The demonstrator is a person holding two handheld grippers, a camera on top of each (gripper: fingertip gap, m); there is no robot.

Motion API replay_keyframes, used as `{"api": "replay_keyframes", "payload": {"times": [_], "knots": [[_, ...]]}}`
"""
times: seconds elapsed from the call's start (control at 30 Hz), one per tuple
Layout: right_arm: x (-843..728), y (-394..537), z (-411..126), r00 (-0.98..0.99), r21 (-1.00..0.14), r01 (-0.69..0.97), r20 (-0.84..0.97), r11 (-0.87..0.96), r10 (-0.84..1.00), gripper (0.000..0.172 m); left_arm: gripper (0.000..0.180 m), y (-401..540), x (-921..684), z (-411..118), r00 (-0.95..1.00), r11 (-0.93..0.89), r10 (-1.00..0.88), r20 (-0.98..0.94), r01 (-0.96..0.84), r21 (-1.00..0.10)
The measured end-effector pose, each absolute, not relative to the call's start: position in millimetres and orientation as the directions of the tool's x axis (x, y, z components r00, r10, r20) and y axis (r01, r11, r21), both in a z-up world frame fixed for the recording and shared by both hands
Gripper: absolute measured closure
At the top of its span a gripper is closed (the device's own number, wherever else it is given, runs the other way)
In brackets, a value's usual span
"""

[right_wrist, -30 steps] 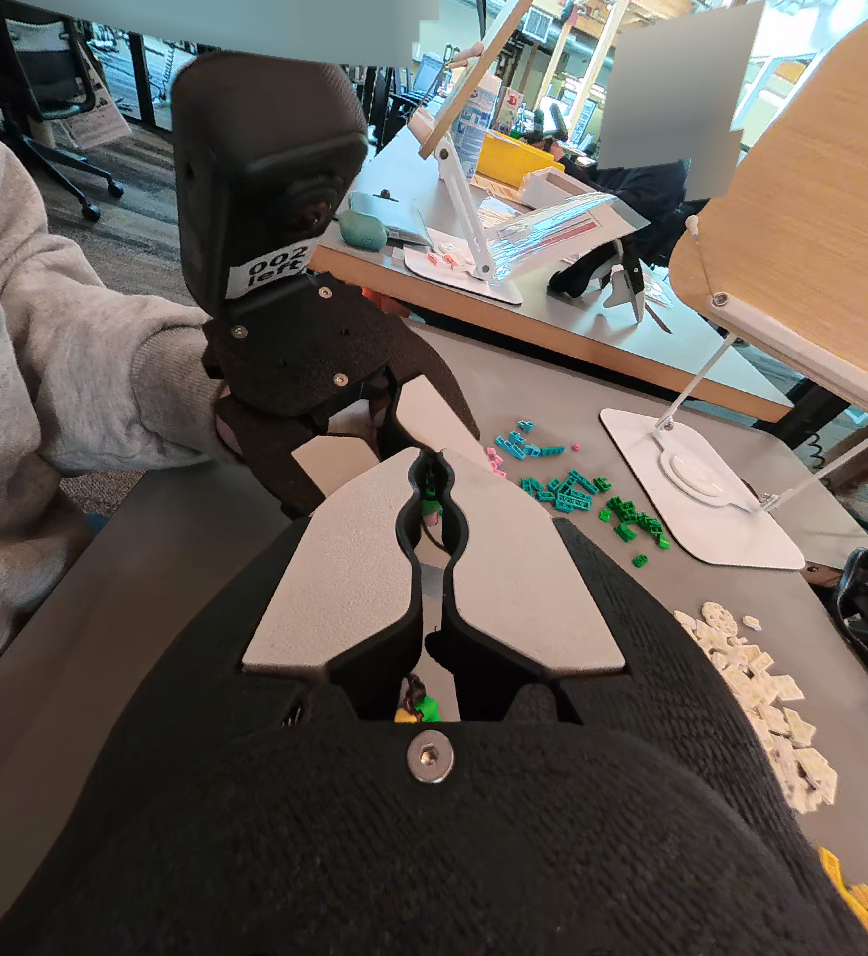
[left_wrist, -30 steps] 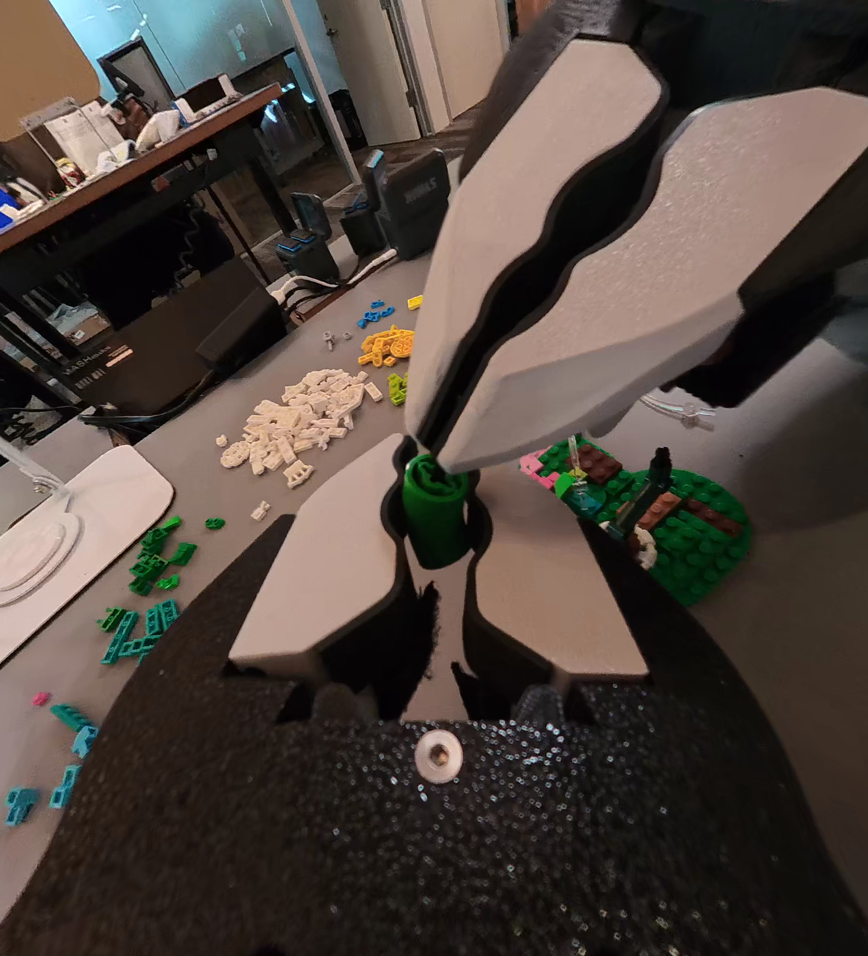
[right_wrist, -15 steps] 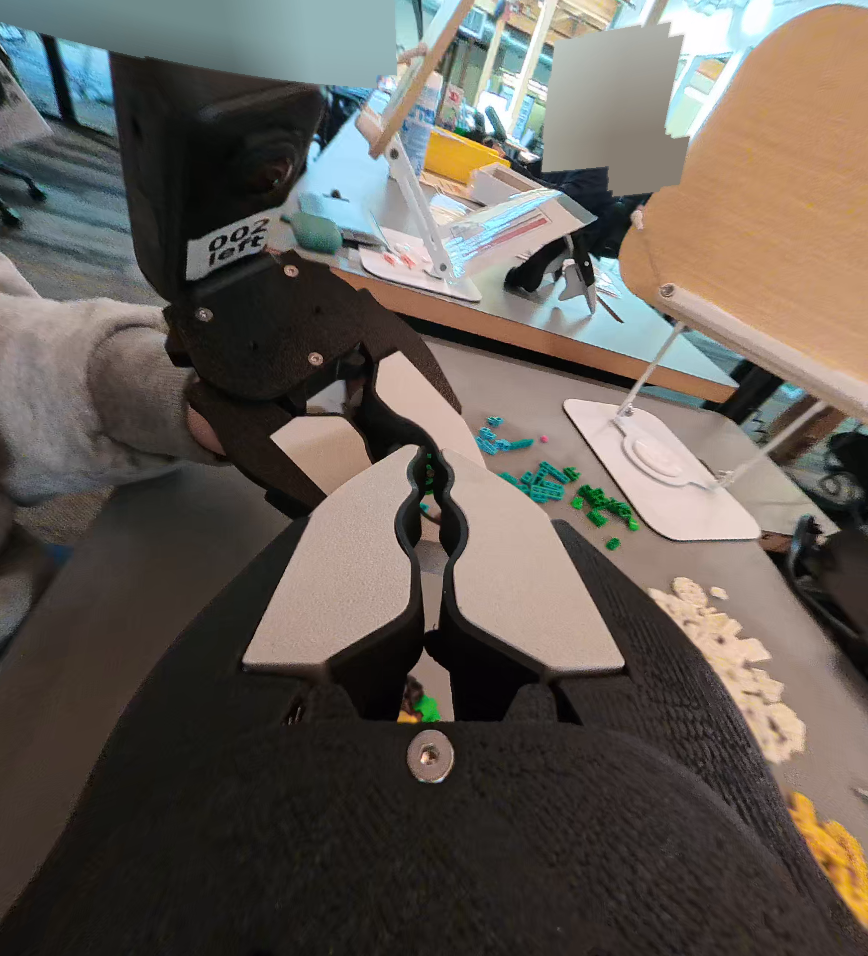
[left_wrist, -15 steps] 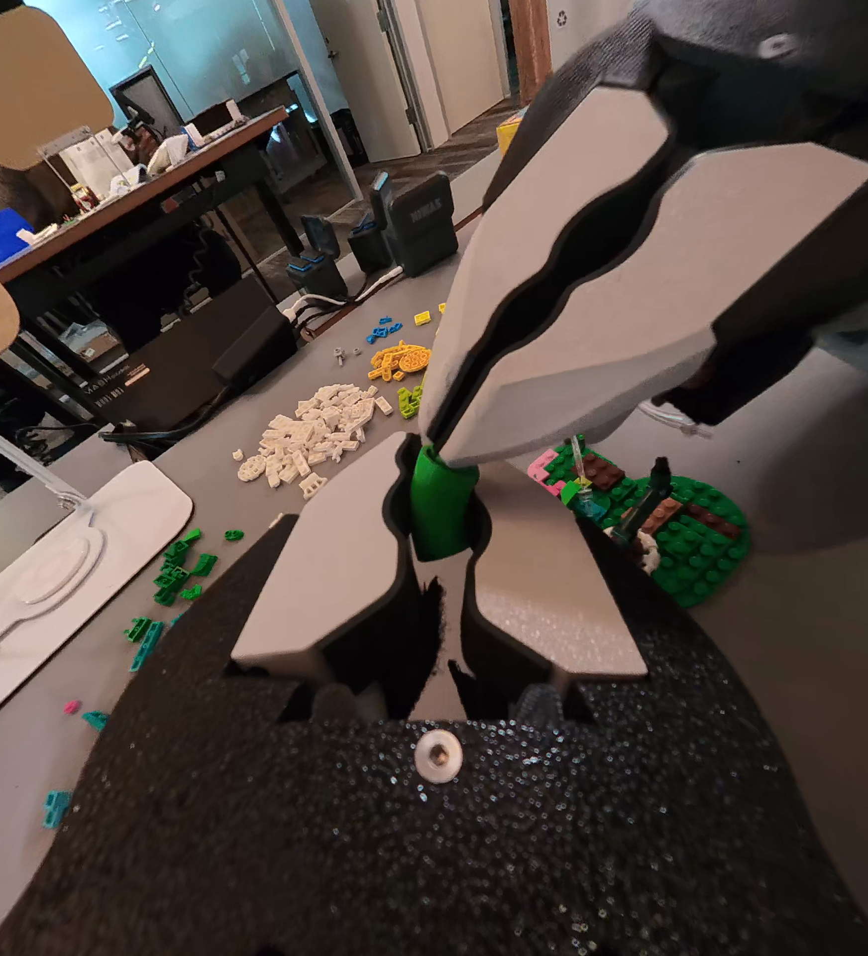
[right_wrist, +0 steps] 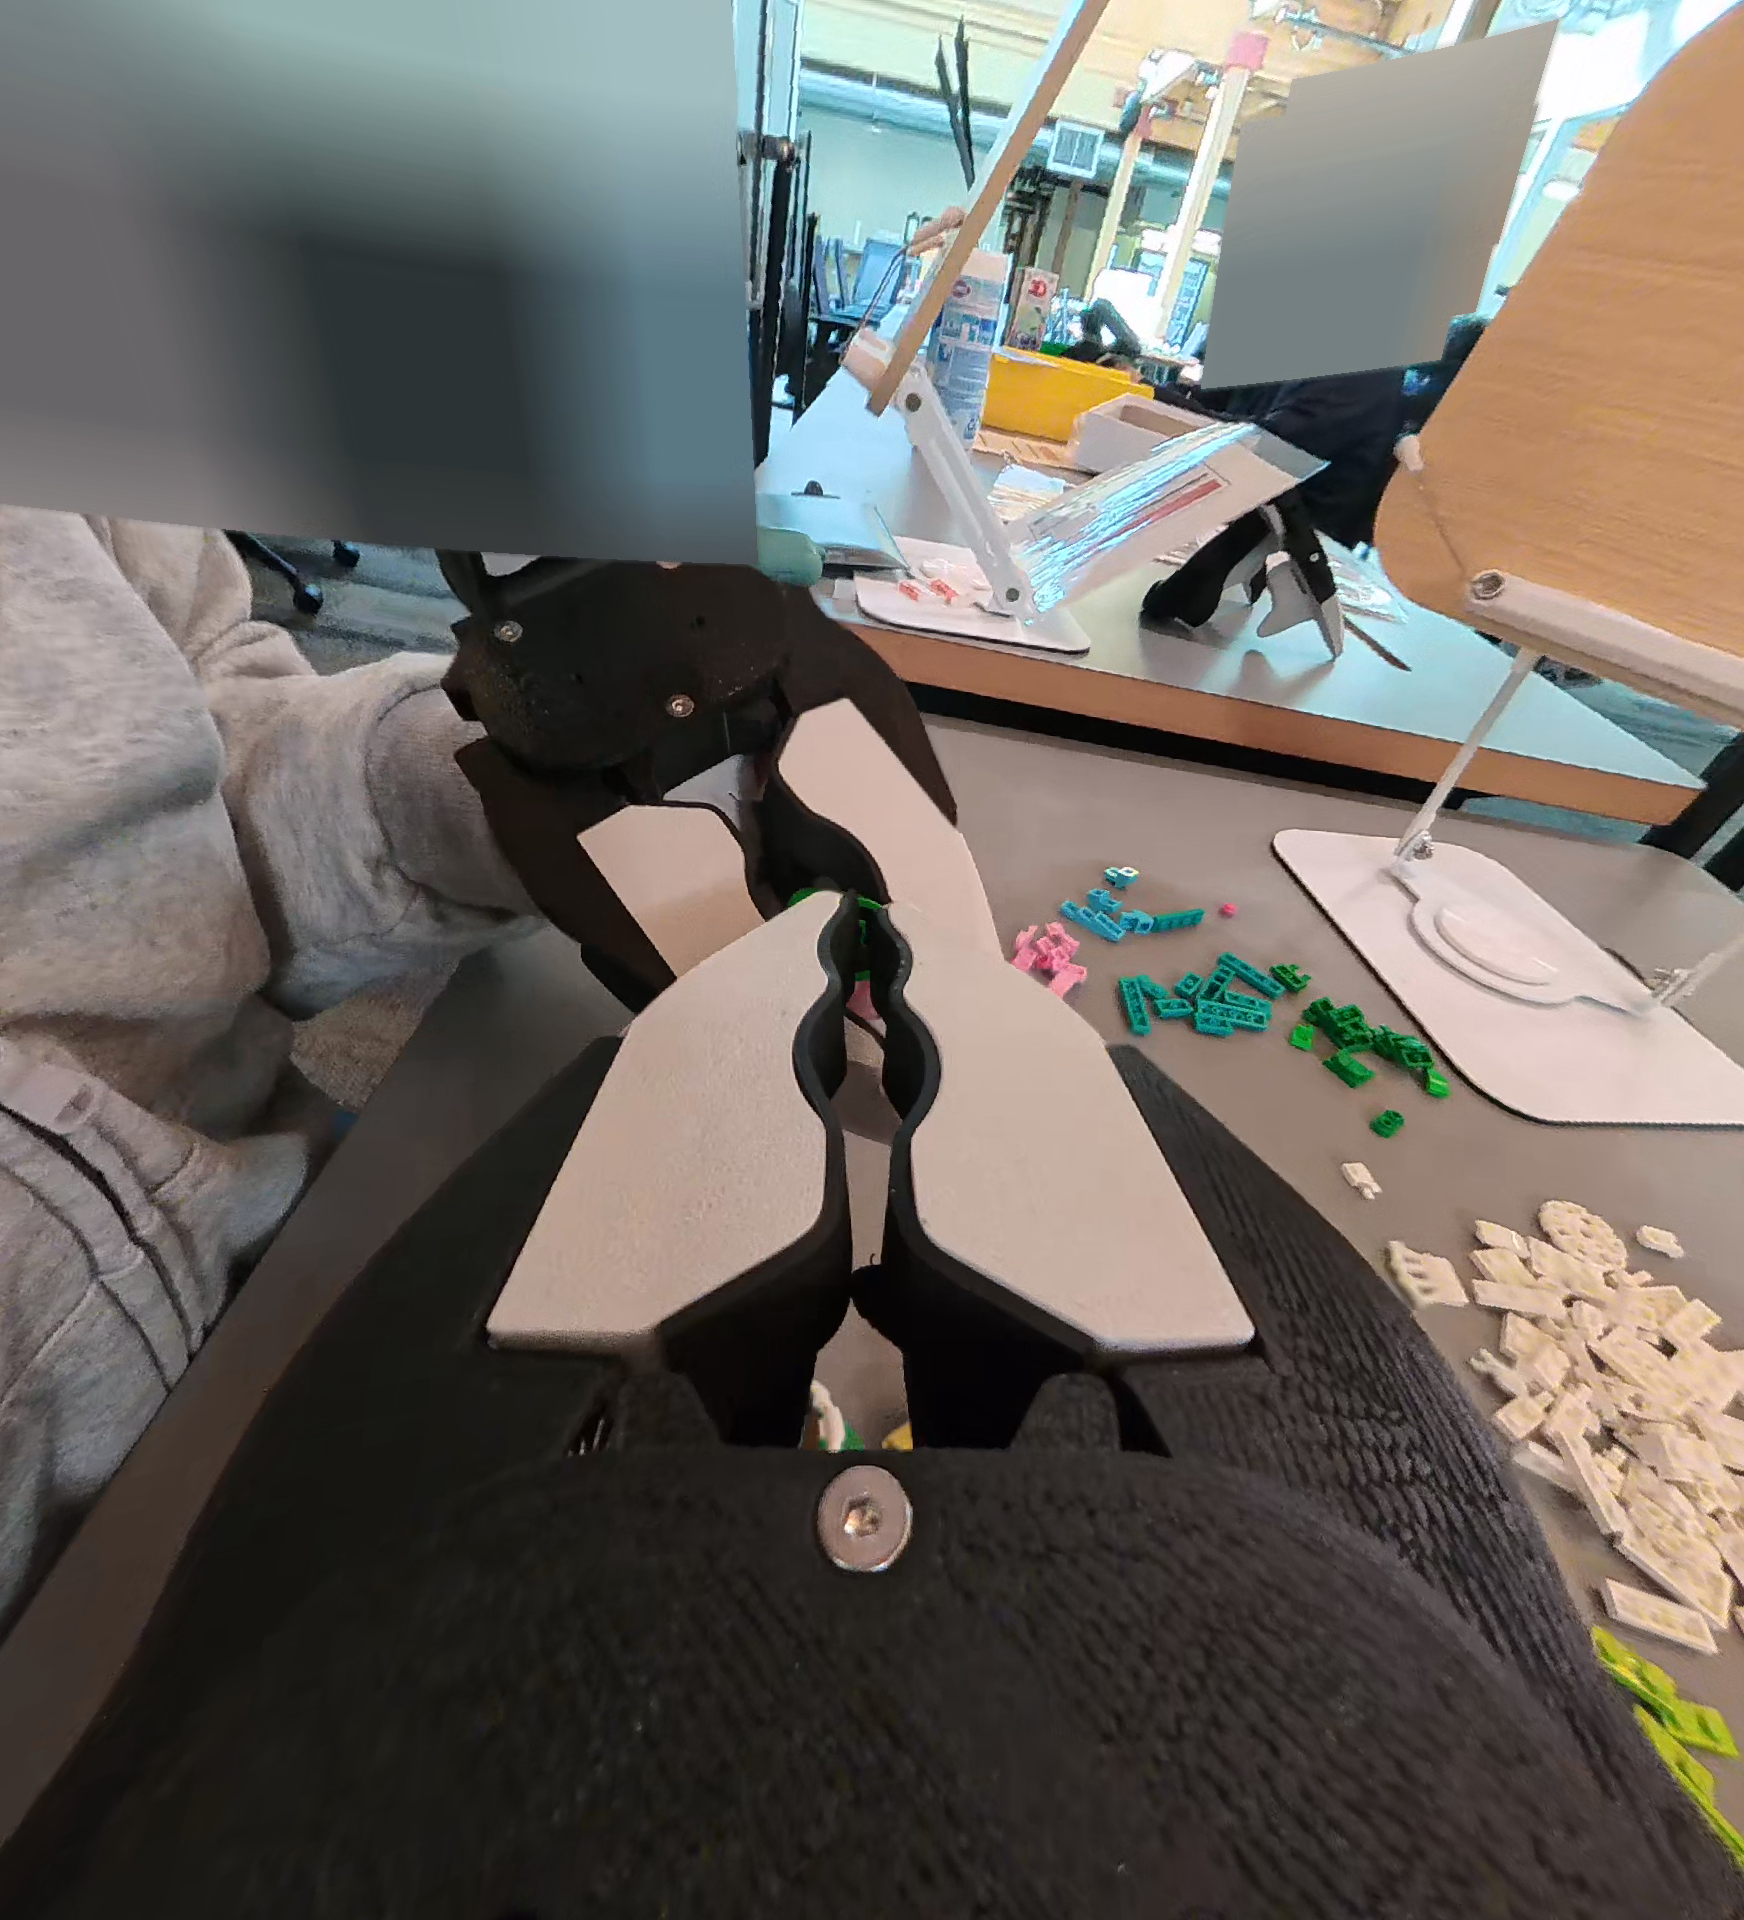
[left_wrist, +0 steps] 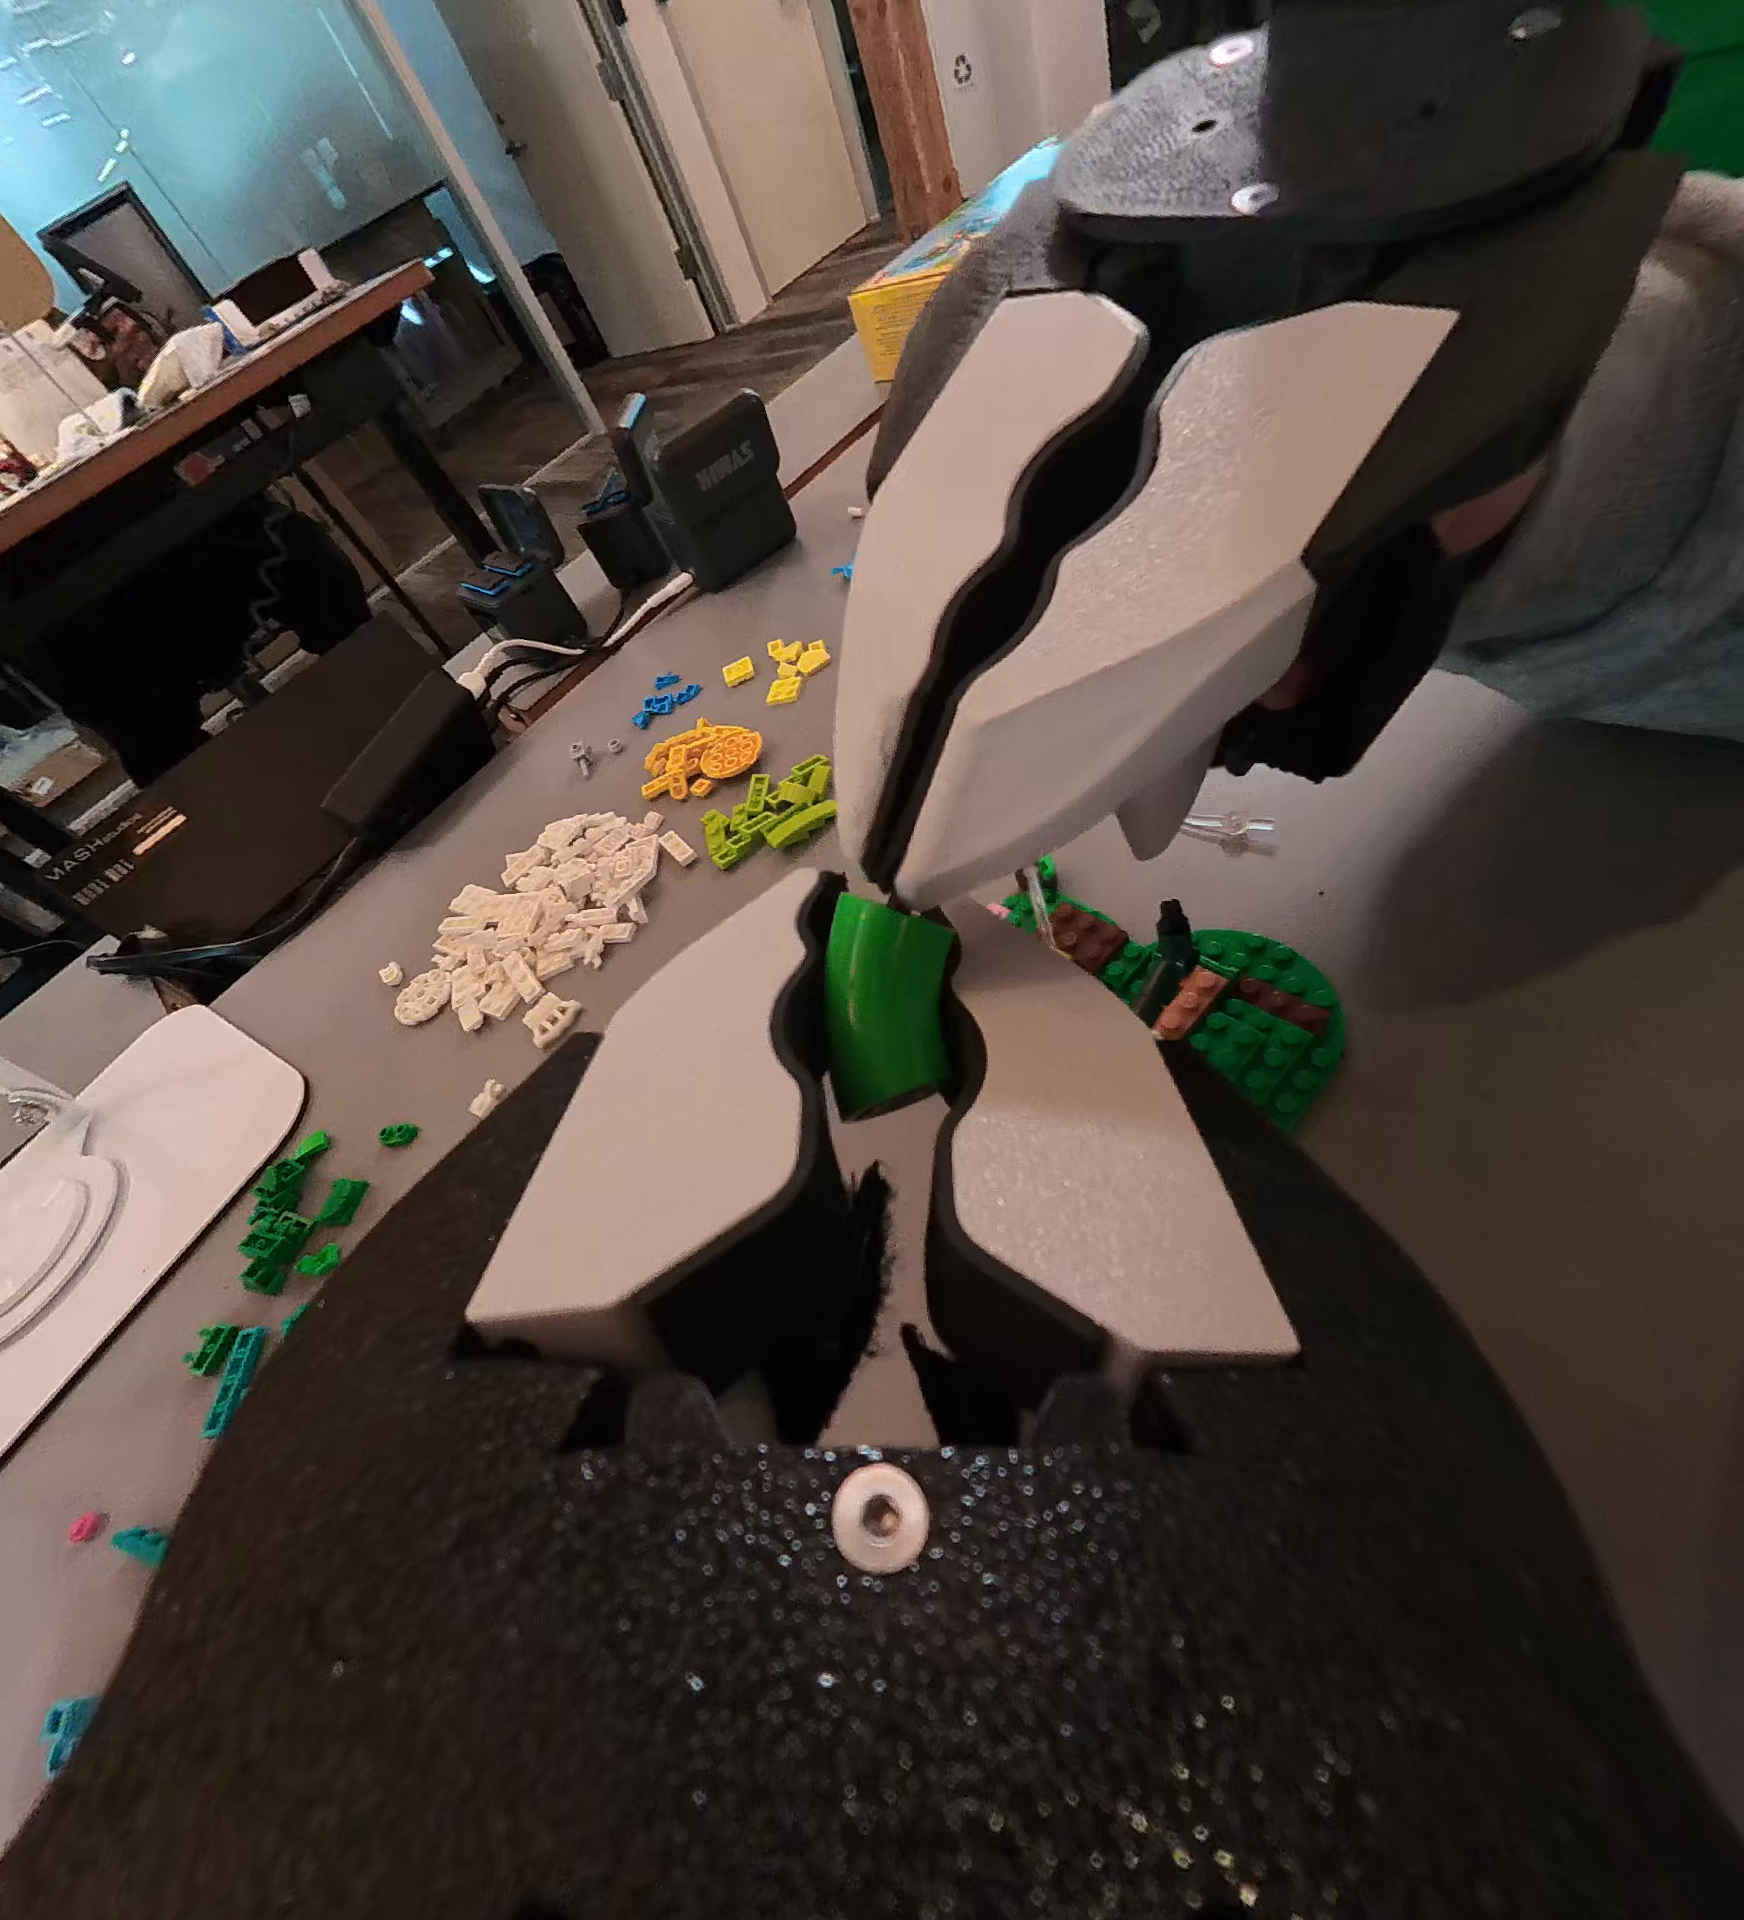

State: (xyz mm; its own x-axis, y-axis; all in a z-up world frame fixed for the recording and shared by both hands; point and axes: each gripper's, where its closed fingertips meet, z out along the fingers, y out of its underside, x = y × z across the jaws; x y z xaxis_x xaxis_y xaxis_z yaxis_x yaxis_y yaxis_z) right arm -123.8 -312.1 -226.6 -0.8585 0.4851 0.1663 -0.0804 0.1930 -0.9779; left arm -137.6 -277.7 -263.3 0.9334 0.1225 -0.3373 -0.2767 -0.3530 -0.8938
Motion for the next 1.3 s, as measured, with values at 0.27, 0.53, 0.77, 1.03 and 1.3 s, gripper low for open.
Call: {"api": "replay_keyframes", "payload": {"times": [0.27,0.53,0.77,1.03,1.3], "knots": [[-126.6,-311.7,-237.2,-0.864,-0.957,-0.004,0.149,0.290,0.480,0.171,0.135,-271.7,-141.2,-265.0,0.778,-0.395,0.185,-0.600,-0.500,-0.771],[-130.9,-313.7,-237.3,-0.830,-0.957,0.039,0.130,0.288,0.543,0.171,0.166,-273.6,-159.8,-254.8,0.630,-0.476,0.280,-0.724,-0.564,-0.675],[-125.2,-310.9,-236.4,-0.826,-0.967,0.030,0.118,0.252,0.551,0.171,0.165,-272.5,-153.9,-253.6,0.599,-0.473,0.247,-0.762,-0.612,-0.634],[-118.5,-296.8,-221.6,-0.772,-0.948,-0.092,0.262,0.306,0.579,0.170,0.166,-293.0,-168.2,-270.0,0.600,-0.539,0.270,-0.753,-0.554,-0.635],[-117.6,-271.6,-216.0,-0.773,-0.960,-0.095,0.239,0.265,0.588,0.170,0.166,-306.8,-188.5,-290.9,0.791,-0.447,0.329,-0.516,-0.351,-0.823]]}}
